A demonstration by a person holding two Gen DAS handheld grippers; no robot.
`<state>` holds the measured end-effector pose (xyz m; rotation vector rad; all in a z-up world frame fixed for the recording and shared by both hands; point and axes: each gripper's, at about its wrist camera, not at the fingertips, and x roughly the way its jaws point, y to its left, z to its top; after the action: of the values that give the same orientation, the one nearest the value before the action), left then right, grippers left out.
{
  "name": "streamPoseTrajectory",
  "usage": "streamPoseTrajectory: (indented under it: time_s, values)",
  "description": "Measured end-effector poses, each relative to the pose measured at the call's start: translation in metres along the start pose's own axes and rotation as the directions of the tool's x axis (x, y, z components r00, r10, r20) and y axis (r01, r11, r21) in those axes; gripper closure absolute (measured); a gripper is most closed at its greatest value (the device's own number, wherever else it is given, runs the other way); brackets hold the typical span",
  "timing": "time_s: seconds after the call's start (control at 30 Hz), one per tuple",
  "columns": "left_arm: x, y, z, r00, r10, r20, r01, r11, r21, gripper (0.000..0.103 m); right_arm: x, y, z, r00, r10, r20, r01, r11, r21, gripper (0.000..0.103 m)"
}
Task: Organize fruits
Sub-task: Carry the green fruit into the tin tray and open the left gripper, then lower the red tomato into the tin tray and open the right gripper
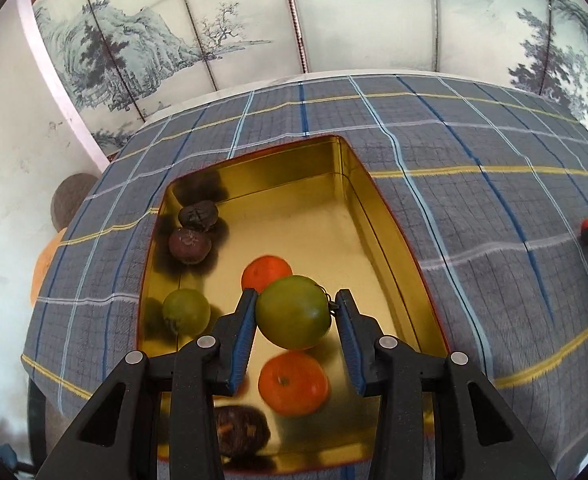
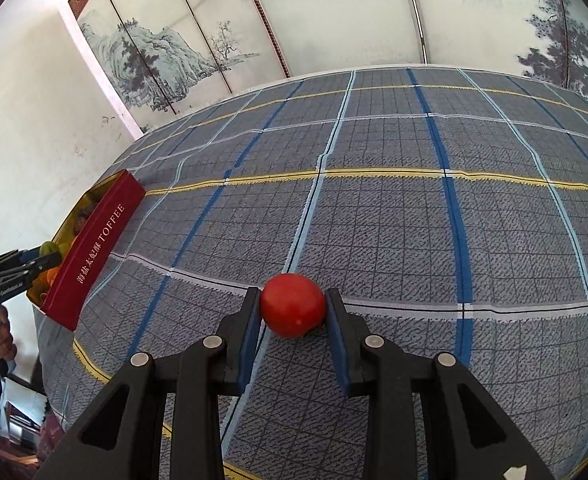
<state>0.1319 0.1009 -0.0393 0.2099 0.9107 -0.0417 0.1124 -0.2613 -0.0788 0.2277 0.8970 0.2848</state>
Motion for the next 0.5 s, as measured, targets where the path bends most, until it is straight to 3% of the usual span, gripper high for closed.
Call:
streamPoseTrajectory:
  time_s: [0.13, 0.17, 0.2, 0.27, 0.5]
  values:
    - [0.007, 0.0, 0.011, 1.0, 0.02, 0.003, -0.02, 1.0, -0.002, 0.061, 0.0, 0.0, 0.0, 1.0, -0.003, -0.003, 0.003, 1.0, -0.002, 0.074]
    - [0.008, 0.001, 0.013, 1.0, 0.022, 0.003, -0.022, 1.0, -0.007, 0.056, 0.0, 0.001, 0.0, 1.0, -0.004, -0.003, 0.004, 1.0, -0.004, 0.074]
    - [0.009, 0.001, 0.015, 1.0, 0.027, 0.001, -0.027, 1.0, -0.011, 0.04, 0.0, 0.001, 0.0, 1.0, -0.006, -0.003, 0.006, 1.0, -0.006, 0.074]
    - [0.005, 0.002, 0.017, 0.999, 0.05, 0.015, -0.05, 0.999, -0.015, 0.022, 0.0, 0.002, 0.0, 1.0, -0.01, -0.003, 0.01, 1.0, -0.007, 0.074]
    - [-0.028, -0.001, 0.008, 0.985, 0.084, 0.149, -0.09, 0.995, 0.034, 0.015, -0.003, 0.002, 0.0, 1.0, -0.014, 0.017, 0.014, 1.0, 0.006, 0.074]
